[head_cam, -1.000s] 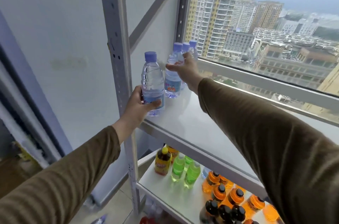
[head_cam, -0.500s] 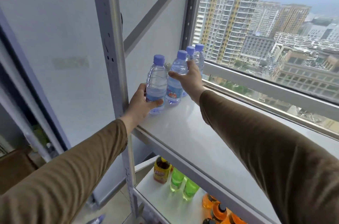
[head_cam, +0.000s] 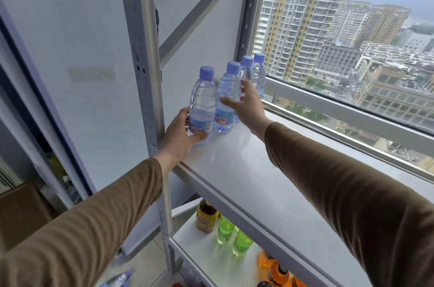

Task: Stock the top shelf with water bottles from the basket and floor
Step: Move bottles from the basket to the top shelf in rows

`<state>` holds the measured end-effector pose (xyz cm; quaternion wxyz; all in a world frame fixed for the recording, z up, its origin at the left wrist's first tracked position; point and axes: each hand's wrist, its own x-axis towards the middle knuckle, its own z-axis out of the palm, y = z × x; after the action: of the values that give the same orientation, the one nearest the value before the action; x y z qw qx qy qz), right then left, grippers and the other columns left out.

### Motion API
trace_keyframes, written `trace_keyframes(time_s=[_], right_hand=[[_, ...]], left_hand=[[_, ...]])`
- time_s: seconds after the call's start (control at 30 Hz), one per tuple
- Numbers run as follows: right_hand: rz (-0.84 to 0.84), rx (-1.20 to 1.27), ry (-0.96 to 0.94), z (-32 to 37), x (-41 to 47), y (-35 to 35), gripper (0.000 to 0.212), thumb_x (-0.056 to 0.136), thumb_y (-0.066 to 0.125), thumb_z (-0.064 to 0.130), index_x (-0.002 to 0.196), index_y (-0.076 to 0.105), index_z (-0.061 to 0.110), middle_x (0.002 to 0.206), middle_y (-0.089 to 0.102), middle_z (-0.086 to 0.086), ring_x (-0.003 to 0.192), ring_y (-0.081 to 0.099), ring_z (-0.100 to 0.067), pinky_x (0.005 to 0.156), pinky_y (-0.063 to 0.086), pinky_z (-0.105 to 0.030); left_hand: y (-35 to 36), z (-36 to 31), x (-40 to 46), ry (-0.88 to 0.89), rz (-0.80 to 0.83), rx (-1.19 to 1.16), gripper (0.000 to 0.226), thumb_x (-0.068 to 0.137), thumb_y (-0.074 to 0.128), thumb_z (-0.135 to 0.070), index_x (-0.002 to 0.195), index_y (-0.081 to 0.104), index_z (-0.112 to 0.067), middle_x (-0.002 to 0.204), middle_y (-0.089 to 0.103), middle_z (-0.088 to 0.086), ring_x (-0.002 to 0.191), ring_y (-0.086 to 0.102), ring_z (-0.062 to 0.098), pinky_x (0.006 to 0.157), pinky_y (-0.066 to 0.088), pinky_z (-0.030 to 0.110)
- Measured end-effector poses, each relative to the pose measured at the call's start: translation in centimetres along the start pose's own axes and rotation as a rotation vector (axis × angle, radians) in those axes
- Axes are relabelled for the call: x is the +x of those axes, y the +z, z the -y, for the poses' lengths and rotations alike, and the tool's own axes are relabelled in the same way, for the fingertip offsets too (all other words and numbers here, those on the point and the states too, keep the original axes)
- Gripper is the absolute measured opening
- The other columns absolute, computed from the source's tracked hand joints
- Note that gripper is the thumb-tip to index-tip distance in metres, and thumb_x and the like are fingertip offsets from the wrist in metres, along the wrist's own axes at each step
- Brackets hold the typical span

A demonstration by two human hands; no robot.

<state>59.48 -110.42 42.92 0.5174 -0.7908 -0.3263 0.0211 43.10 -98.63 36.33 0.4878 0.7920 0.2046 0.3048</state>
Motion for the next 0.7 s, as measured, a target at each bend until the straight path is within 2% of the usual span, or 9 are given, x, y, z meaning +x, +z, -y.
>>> trace_keyframes(time_s=[0.2,0.47,0.7], right_hand=[[-0.03,0.008,0.001,0.8,-0.3,0.4,0.069,0.085,0.085,0.036,0.141,0.048,0.02,0.135,0.06,-0.004,0.121,0.063,-0.025,0.106,0.055,-0.053],[-0.048,0.018,0.019,1.2,-0.7,0.6,0.07,0.087,0.084,0.036,0.145,0.048,0.02,0.137,0.06,-0.007,0.123,0.062,-0.026,0.108,0.054,-0.053],[-0.027,0.046,0.06,0.7,-1.9,0.1,0.074,0.088,0.083,0.033,0.15,0.045,0.018,0.139,0.06,-0.007,0.124,0.062,-0.025,0.109,0.053,-0.051]], left_hand=[[-0.2,0.0,0.1,-0.01,0.021,0.012,0.07,0.073,0.089,-0.021,0.13,0.049,-0.027,0.123,0.066,-0.005,0.109,0.065,0.018,0.098,0.055,0.042],[0.1,-0.8,0.0,-0.035,0.039,0.03,0.072,0.079,0.085,-0.021,0.139,0.045,-0.022,0.134,0.062,0.0,0.12,0.061,0.022,0.105,0.051,0.045],[0.0,-1.0,-0.8,-0.027,0.042,0.024,0.081,0.077,0.087,-0.02,0.144,0.04,-0.022,0.135,0.058,-0.003,0.122,0.058,0.018,0.104,0.05,0.035]])
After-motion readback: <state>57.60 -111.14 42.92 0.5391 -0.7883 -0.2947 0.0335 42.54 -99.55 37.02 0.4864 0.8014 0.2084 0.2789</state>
